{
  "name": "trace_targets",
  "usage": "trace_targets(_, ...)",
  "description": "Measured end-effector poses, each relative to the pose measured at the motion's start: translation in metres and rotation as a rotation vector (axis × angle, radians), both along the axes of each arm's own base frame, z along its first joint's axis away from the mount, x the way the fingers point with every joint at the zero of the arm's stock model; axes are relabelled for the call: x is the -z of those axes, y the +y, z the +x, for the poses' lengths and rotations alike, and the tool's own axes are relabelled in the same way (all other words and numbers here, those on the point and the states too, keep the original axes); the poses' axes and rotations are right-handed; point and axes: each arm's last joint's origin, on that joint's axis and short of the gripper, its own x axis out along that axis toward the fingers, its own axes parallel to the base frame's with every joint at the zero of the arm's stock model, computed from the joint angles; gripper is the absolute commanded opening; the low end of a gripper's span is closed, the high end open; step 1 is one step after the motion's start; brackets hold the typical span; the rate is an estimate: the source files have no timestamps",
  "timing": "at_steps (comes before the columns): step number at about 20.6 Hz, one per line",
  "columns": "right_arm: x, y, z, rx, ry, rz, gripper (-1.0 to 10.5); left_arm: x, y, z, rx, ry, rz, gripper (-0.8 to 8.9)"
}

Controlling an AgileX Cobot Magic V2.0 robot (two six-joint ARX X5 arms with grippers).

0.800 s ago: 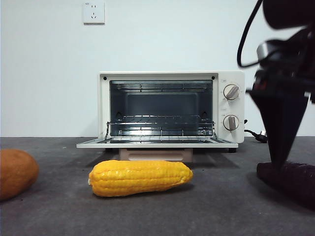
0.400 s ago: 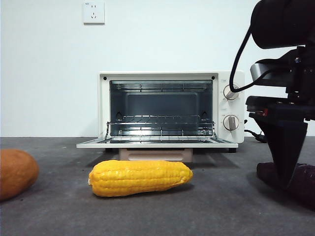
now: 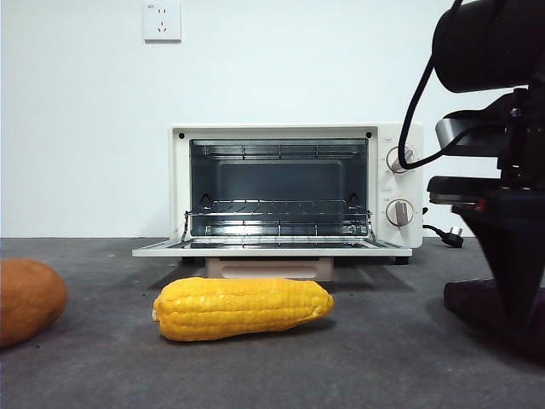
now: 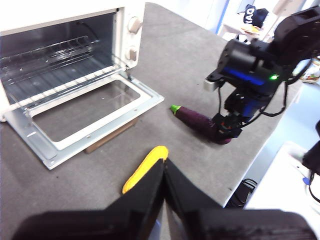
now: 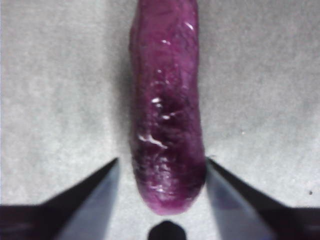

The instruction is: Take the eggplant from the table,put the eggplant in the oven

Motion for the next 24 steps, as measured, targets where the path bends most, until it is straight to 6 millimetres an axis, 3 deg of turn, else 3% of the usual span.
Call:
trace_targets(11,-0.004,-0.001,-0.002,-0.003,-0.008,0.004,0.5,0.000,0.000,-0.001,0.003,-0.001,0.000,-0.06)
trace_targets(13,-0.014,-0.004,-0.007,-0.006,-0.042,0.024,-0.2,0.000,0.000,-0.001,0.002,-0.002,0.000,-0.06)
trace_targets(19,-0.054,-0.019,-0.036,-0.049,-0.143,0.171,-0.1,0.000,0.000,-0.001,0.000,-0.002,0.001,-0.06)
trace_targets(24,-0.073,-0.021,-0.050,-0.126,-0.146,0.414,-0.1,0.000,0.000,-0.001,0.000,-0.002,0.001,-0.06)
